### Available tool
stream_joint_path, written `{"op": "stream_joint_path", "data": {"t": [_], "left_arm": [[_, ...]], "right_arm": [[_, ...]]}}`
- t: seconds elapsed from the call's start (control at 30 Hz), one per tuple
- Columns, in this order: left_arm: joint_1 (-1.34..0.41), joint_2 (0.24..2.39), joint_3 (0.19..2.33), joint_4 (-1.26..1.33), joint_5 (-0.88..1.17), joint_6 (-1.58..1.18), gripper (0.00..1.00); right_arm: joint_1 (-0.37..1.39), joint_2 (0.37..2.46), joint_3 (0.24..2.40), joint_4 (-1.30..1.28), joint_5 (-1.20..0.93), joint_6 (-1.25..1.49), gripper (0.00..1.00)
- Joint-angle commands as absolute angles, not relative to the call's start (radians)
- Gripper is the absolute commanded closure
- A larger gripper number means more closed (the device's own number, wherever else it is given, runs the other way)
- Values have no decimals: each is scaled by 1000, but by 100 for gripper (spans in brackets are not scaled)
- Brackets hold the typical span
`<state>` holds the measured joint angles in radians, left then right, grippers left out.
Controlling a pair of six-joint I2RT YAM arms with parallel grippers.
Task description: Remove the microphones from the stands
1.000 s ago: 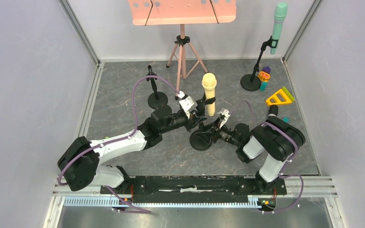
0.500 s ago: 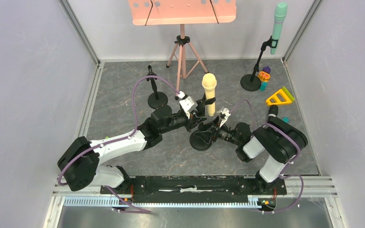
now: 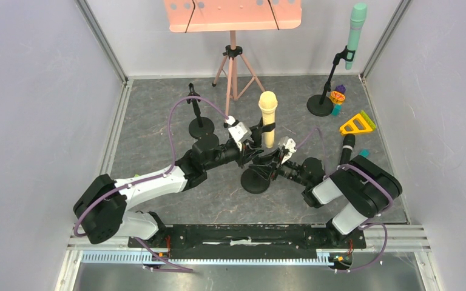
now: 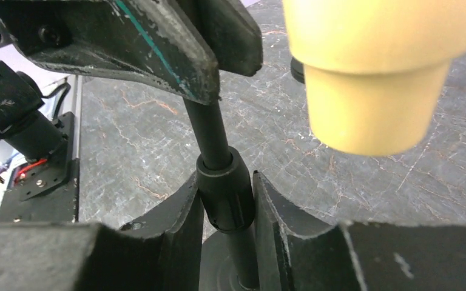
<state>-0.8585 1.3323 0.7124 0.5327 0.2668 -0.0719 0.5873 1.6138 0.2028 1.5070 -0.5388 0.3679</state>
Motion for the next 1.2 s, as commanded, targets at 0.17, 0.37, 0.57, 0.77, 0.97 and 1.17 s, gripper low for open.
{"op": "stream_joint_path", "data": {"t": [0.17, 0.37, 0.57, 0.77, 0.97, 1.17], "left_arm": [[-853, 1333, 700, 549, 244, -84, 98], [-853, 1337, 692, 565, 229, -96, 98], [-853, 1326, 682, 567, 212, -95, 98], [-852, 1309, 673, 547, 209, -83, 98], [-853, 1322, 681, 548, 214, -80, 98], [-853, 1318, 687, 550, 224, -86, 98]], "right_arm": [[765, 1448, 185, 1449, -195, 27, 88], [914, 1431, 199, 1384, 300, -88, 98], [982, 1506, 193, 1496, 456, -94, 86], [928, 1445, 155, 1419, 196, -7, 44], [760, 1436, 177, 1411, -227, 125, 38], [621, 1542, 219, 1526, -542, 226, 46]]}}
